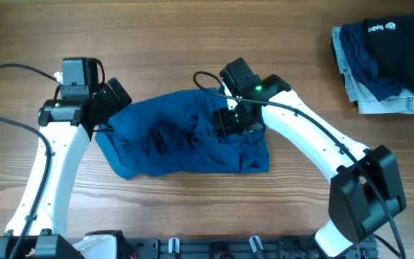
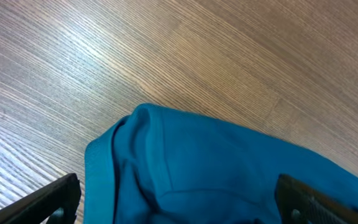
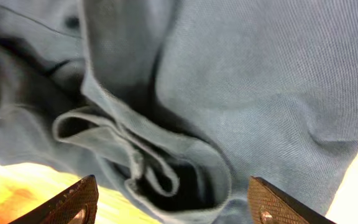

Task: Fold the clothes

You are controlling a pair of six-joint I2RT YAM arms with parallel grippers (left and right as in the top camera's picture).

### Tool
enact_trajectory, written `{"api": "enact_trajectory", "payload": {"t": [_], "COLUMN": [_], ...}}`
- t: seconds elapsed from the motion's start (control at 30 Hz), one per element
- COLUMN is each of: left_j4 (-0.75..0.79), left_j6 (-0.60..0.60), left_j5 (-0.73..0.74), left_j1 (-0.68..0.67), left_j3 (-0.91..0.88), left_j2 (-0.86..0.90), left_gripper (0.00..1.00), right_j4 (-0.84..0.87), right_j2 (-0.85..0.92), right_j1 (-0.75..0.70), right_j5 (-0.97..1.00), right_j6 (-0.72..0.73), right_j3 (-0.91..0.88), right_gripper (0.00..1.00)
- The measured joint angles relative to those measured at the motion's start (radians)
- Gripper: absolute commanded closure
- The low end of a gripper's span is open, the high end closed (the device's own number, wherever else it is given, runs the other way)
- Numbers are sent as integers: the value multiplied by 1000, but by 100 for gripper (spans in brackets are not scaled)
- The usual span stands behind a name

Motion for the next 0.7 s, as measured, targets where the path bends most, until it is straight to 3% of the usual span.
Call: {"api": "enact_trajectory", "payload": {"t": [0.13, 0.27, 0.4, 0.47, 0.5, 0.63, 0.67, 0.7], "left_j4": [0, 0, -1, -1, -2, -2, -2, -3], "left_j6": [0, 0, 0, 4, 8, 19, 19, 19], "left_j5": [0, 0, 0, 0, 0, 0, 0, 0], "left_j1": [0, 0, 0, 0, 0, 0, 0, 0], "left_j3": [0, 0, 0, 0, 0, 0, 0, 0], "left_j2": [0, 0, 0, 0, 0, 0, 0, 0], "left_gripper": [0, 0, 0, 0, 0, 0, 0, 0], "right_j4": [17, 41, 40, 25, 6, -3, -3, 6], "right_j2": [0, 0, 0, 0, 0, 0, 0, 0], "right_j1": [0, 0, 0, 0, 0, 0, 1, 2], "right_j5": [16, 12, -12, -20, -23, -26, -27, -31], "right_j6": [8, 3, -8, -12, -24, -28, -28, -31], "right_j3": [-69, -73, -73, -73, -73, -75, -81, -100], "right_gripper": [29, 59, 61, 48, 48, 53, 58, 73]}}
